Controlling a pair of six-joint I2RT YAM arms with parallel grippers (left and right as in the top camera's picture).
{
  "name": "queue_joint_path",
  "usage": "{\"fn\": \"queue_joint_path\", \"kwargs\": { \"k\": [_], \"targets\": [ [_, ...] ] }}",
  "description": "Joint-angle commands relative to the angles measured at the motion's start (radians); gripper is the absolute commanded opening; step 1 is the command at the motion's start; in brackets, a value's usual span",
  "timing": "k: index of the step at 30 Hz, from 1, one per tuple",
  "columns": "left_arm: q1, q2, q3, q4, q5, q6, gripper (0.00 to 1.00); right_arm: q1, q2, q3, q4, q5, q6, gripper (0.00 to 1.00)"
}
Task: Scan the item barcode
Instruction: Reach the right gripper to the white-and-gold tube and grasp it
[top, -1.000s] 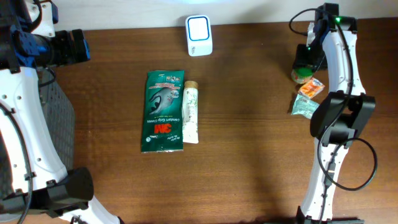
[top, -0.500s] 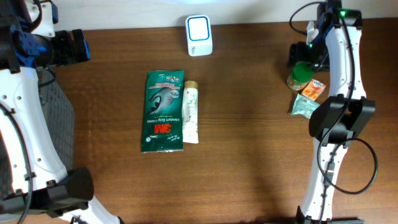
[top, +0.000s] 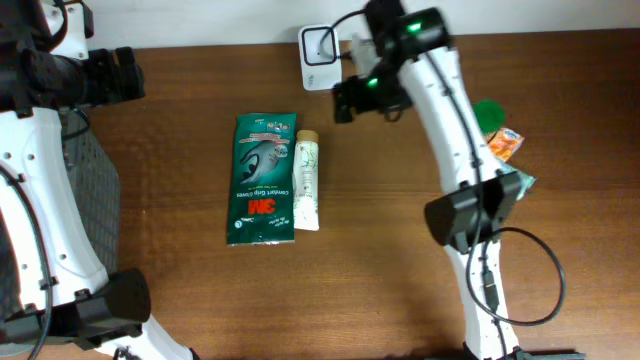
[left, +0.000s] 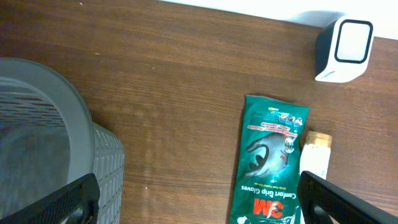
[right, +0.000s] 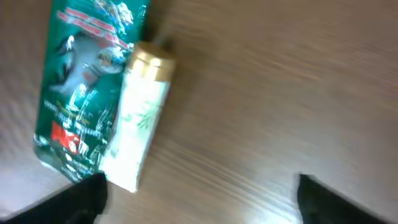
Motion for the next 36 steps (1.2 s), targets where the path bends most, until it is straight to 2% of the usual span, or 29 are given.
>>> {"fn": "queue_joint_path", "kwargs": {
  "k": [1, 10, 17, 22, 27, 31, 36],
  "targets": [
    [-0.001, 0.0, 0.005, 0.002, 0.01, 0.008, 0.99, 0.057, 0.0, -0.109, 0.042, -0.004, 0.06, 0.78],
    [-0.001, 0.0, 0.005, 0.002, 0.01, 0.008, 0.99, 0.166, 0.0, -0.332, 0.217, -0.005, 0.089, 0.7],
    [-0.001, 0.0, 0.005, 0.002, 0.01, 0.008, 0.99, 0.178, 0.001, -0.519, 0.413, -0.004, 0.269, 0.62],
    [-0.001, 0.0, 0.005, 0.002, 0.01, 0.008, 0.99, 0.18, 0.001, -0.558, 0.454, -0.013, 0.272, 0.59],
    [-0.001, 0.0, 0.005, 0.002, 0.01, 0.008, 0.99, 0.18, 0.002, -0.559, 0.463, -0.013, 0.272, 0.45],
    [-0.001, 0.0, 0.005, 0.002, 0.01, 0.008, 0.99, 0.18, 0.002, -0.559, 0.467, -0.02, 0.272, 0.44],
    [-0.001, 0.0, 0.005, 0.002, 0.01, 0.008, 0.99, 0.188, 0.01, -0.576, 0.486, 0.003, 0.272, 0.25]
  ]
}}
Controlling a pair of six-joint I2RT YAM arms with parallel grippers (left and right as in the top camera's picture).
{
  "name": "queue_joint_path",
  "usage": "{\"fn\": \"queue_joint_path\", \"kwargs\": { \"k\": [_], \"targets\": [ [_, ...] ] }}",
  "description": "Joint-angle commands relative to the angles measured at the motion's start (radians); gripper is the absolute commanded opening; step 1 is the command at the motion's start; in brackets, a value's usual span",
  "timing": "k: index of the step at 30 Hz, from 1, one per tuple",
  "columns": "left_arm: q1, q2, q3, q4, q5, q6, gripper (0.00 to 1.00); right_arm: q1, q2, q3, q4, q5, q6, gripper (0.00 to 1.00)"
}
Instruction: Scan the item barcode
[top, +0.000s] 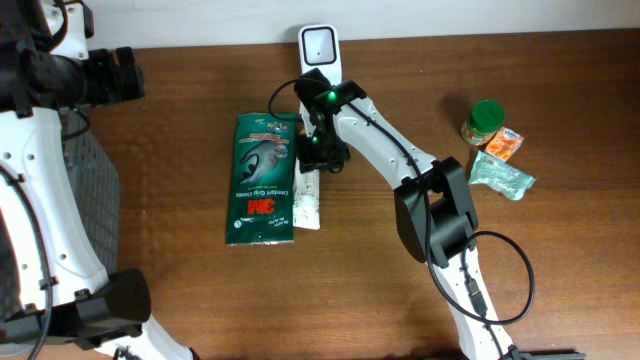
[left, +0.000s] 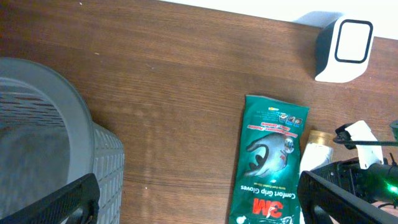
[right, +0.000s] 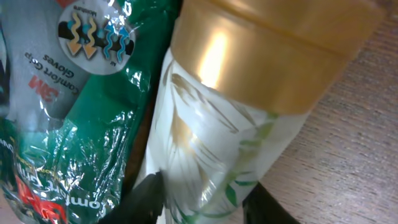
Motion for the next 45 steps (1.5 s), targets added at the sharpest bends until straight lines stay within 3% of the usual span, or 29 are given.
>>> {"fn": "queue_joint_path", "kwargs": {
  "k": [1, 3, 9, 16, 26, 30, 34, 40, 45],
  "targets": [
    [-0.001, 0.0, 0.005, 0.002, 0.01, 0.008, 0.99, 0.011, 0.012, -0.032, 0.014, 0.046, 0.006, 0.18],
    [-0.001, 0.0, 0.005, 0.002, 0.01, 0.008, 0.99, 0.011, 0.012, -0.032, 0.011, 0.046, 0.006, 0.04],
    [-0.001, 0.0, 0.005, 0.002, 0.01, 0.008, 0.99, -0.006, -0.021, -0.031, -0.018, 0.035, -0.036, 0.04],
    [-0.001, 0.0, 0.005, 0.002, 0.01, 0.008, 0.99, -0.093, -0.145, -0.015, -0.124, -0.28, -0.355, 0.04],
    [-0.001, 0.0, 0.005, 0.002, 0.01, 0.008, 0.99, -0.183, -0.131, -0.017, -0.306, -0.576, -0.731, 0.04],
    [-0.001, 0.0, 0.005, 0.002, 0.01, 0.008, 0.99, -0.183, -0.106, -0.104, -0.335, -0.687, -0.847, 0.04],
    [-0.001, 0.0, 0.005, 0.002, 0.01, 0.008, 0.99, -0.19, -0.1, -0.26, -0.206, -0.672, -0.826, 0.04],
    [-0.001, 0.0, 0.005, 0.002, 0.01, 0.008, 0.99, -0.207, -0.1, -0.363, -0.024, -0.451, -0.639, 0.05],
    [-0.001, 0.0, 0.005, 0.002, 0.01, 0.008, 0.99, -0.226, -0.1, -0.362, 0.002, -0.213, -0.562, 0.28]
  ]
}}
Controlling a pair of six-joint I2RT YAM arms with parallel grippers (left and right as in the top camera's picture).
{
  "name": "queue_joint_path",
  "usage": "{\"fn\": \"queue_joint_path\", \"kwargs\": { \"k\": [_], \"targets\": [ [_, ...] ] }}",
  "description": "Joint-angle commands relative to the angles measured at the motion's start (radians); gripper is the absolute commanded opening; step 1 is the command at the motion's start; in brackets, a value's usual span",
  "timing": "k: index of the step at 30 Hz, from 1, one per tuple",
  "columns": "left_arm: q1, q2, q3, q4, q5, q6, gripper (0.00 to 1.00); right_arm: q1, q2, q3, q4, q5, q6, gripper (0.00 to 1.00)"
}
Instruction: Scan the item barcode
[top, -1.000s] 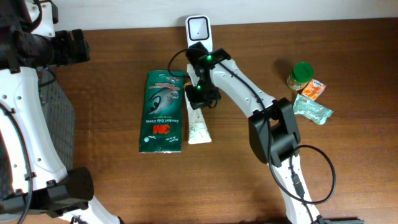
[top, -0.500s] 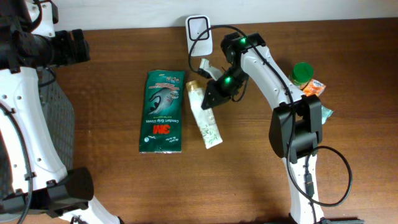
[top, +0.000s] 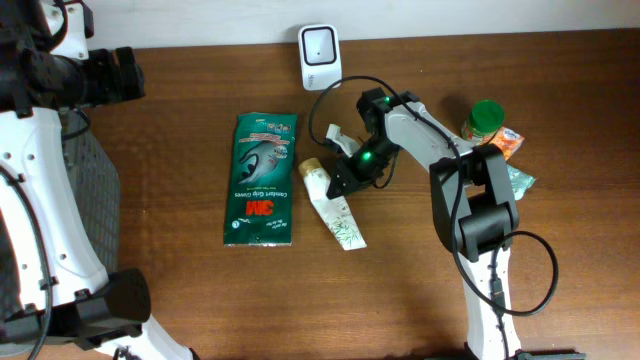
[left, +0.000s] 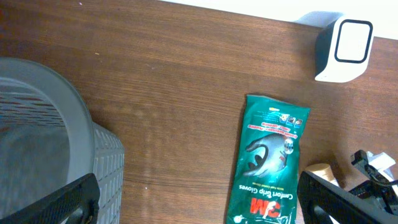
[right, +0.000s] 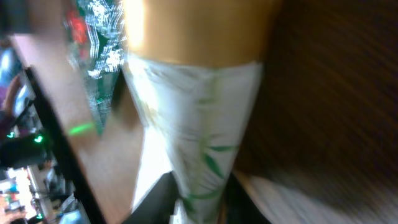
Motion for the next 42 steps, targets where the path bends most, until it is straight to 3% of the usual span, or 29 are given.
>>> {"fn": "queue_joint_path", "kwargs": {
  "k": [1, 6, 14, 17, 25, 27, 29, 36, 42],
  "targets": [
    [-0.001, 0.0, 0.005, 0.002, 0.01, 0.008, 0.99, -0.034, -0.006, -0.012, 0.016, 0.278, 0.066, 0.33],
    [-0.001, 0.0, 0.005, 0.002, 0.01, 0.008, 0.99, -0.086, -0.006, 0.053, -0.001, 0.434, 0.11, 0.43],
    [-0.001, 0.0, 0.005, 0.002, 0.01, 0.008, 0.99, -0.109, -0.006, 0.333, -0.212, 0.439, 0.109, 0.45],
    [-0.001, 0.0, 0.005, 0.002, 0.01, 0.008, 0.99, -0.109, -0.006, 0.404, -0.33, 0.328, 0.039, 0.47],
    [-0.001, 0.0, 0.005, 0.002, 0.01, 0.008, 0.99, -0.08, -0.006, 0.338, -0.44, 0.272, -0.023, 0.51],
    [-0.001, 0.0, 0.005, 0.002, 0.01, 0.008, 0.99, -0.076, -0.016, 0.335, -0.435, 0.275, -0.019, 0.61],
    [-0.001, 0.0, 0.005, 0.002, 0.01, 0.008, 0.99, -0.075, -0.059, 0.335, -0.415, 0.276, -0.014, 0.64],
    [-0.001, 0.0, 0.005, 0.002, 0.01, 0.008, 0.99, -0.07, -0.296, 0.335, -0.423, 0.314, 0.028, 0.66],
    [-0.001, 0.0, 0.005, 0.002, 0.01, 0.008, 0.99, -0.031, -0.317, 0.247, -0.407, 0.36, 0.054, 0.66]
  ]
}}
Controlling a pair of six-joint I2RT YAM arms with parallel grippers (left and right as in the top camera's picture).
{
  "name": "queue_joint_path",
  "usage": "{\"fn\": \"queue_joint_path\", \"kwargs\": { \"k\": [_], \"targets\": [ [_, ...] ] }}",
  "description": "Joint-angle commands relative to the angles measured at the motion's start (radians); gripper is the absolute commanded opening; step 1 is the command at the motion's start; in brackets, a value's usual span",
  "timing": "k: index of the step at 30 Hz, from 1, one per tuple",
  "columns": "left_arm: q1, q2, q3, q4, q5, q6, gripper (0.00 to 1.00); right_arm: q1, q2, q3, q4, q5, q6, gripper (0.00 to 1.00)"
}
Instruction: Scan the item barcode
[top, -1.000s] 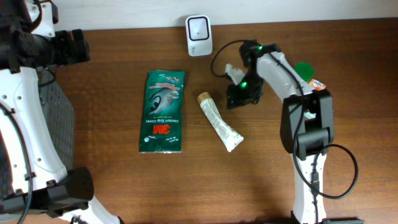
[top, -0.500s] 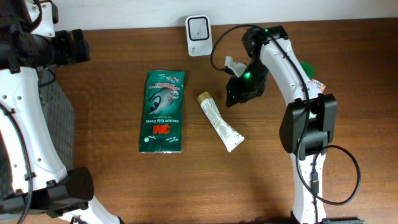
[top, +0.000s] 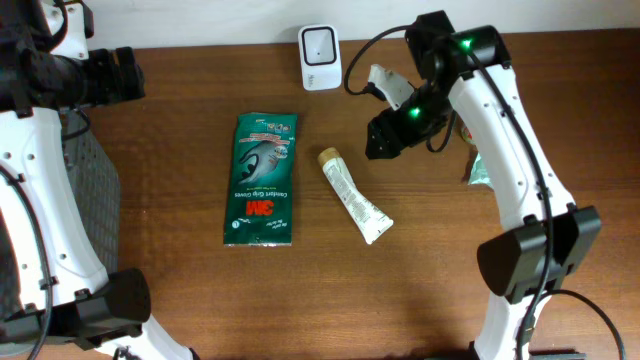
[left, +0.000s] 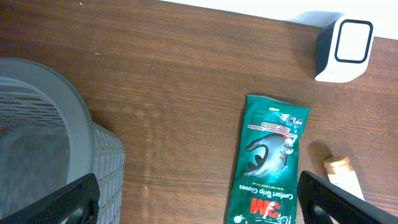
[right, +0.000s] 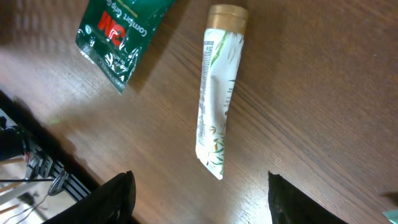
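Note:
A white tube with leaf print and a gold cap lies diagonally on the wooden table, cap toward the back; the right wrist view has the tube below the camera. My right gripper hangs open above and to the right of it, and the right gripper has nothing between its fingers. A white barcode scanner stands at the back edge. My left gripper is open at the far left, high over the table.
A green 3M glove pack lies flat just left of the tube, not touching it. A grey basket stands at the left edge. A pale green packet peeks out behind the right arm.
My right gripper was low at the tube with the tube close between its fingers. Now it is open and raised to the right; the tube lies free, farther right and apart from the pack.
At first my right gripper was open near the scanner and the tube lay along the glove pack's right edge. Then the gripper was down on the tube. Later the tube sat angled away from the pack. Now it lies alone, released. The left arm stayed still.

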Motion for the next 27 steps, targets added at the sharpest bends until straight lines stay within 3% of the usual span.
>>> {"fn": "queue_joint_path", "kwargs": {
  "k": [1, 5, 10, 15, 23, 25, 27],
  "targets": [
    [-0.001, 0.0, 0.005, 0.002, 0.01, 0.008, 0.99, 0.033, 0.028, -0.124, 0.059, 0.041, 0.047, 0.66],
    [-0.001, 0.0, 0.005, 0.002, 0.01, 0.008, 0.99, 0.066, 0.026, -0.317, 0.232, 0.13, 0.151, 0.66],
    [-0.001, 0.0, 0.005, 0.002, 0.01, 0.008, 0.99, 0.096, 0.026, -0.484, 0.382, 0.135, 0.153, 0.65],
    [-0.001, 0.0, 0.005, 0.002, 0.01, 0.008, 0.99, 0.096, 0.026, -0.563, 0.453, 0.022, 0.105, 0.64],
    [-0.001, 0.0, 0.005, 0.002, 0.01, 0.008, 0.99, 0.093, 0.027, -0.718, 0.639, -0.003, 0.152, 0.58],
    [-0.001, 0.0, 0.005, 0.002, 0.01, 0.008, 0.99, 0.092, 0.027, -0.745, 0.685, -0.003, 0.177, 0.52],
    [-0.001, 0.0, 0.005, 0.002, 0.01, 0.008, 0.99, 0.092, 0.027, -0.752, 0.704, -0.004, 0.195, 0.32]
  ]
}}
